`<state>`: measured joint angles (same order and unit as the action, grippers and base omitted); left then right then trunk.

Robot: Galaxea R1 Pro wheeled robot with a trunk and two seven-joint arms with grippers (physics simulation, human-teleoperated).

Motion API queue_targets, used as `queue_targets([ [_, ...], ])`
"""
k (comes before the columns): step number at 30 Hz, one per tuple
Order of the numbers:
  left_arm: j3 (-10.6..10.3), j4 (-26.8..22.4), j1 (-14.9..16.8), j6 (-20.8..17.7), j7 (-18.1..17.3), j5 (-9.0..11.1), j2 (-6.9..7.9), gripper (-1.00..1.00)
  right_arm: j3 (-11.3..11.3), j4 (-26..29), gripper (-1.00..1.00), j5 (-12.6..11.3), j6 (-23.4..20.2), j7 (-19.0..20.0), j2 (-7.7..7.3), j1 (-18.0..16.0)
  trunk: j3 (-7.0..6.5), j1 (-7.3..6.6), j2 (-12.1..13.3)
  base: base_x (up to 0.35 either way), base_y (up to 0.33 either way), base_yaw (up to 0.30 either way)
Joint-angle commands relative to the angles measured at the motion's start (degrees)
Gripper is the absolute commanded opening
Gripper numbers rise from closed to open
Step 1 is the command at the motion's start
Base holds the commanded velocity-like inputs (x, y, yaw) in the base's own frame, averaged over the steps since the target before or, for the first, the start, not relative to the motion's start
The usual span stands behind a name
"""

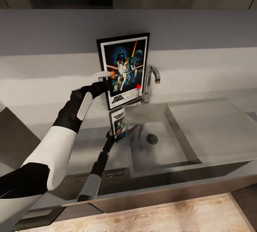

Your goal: Pick up the poster from the kitchen countertop and hang it on one of the wall nails in the kitchen.

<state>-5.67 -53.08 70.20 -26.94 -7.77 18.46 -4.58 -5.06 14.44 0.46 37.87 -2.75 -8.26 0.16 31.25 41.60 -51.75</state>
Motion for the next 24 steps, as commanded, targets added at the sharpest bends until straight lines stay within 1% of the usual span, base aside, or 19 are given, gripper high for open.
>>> queue_targets([
  [1, 0.04, -0.06, 0.03, -0.3, -0.05, 0.26, 0.02, -1.0, -0.1, 0.06, 1.0, 0.06, 0.1, -0.06, 0.01, 0.02, 0.05, -0.01, -0.04, -0.102, 0.089, 0.0],
  [11, 0.04, -0.22, 0.03, -0.3, -0.05, 0.26, 0.17, -1.0, -0.05, 0.06, 1.0, 0.06, 0.1, -0.06, 0.03, 0.02, 0.05, -0.01, -0.04, -0.041, 0.055, 0.0],
  [17, 0.04, -0.33, 0.03, -0.3, -0.05, 0.26, 0.18, -1.0, -0.04, 0.06, 1.0, 0.06, 0.1, -0.06, 0.04, 0.02, 0.05, -0.01, -0.04, -0.116, 0.205, 0.0],
  [24, 0.04, -0.38, 0.03, -0.3, -0.07, 0.26, 0.19, -1.0, -0.04, 0.06, 1.0, 0.06, 0.1, -0.06, 0.02, 0.02, 0.05, -0.01, -0.04, -0.18, 0.237, 0.0],
])
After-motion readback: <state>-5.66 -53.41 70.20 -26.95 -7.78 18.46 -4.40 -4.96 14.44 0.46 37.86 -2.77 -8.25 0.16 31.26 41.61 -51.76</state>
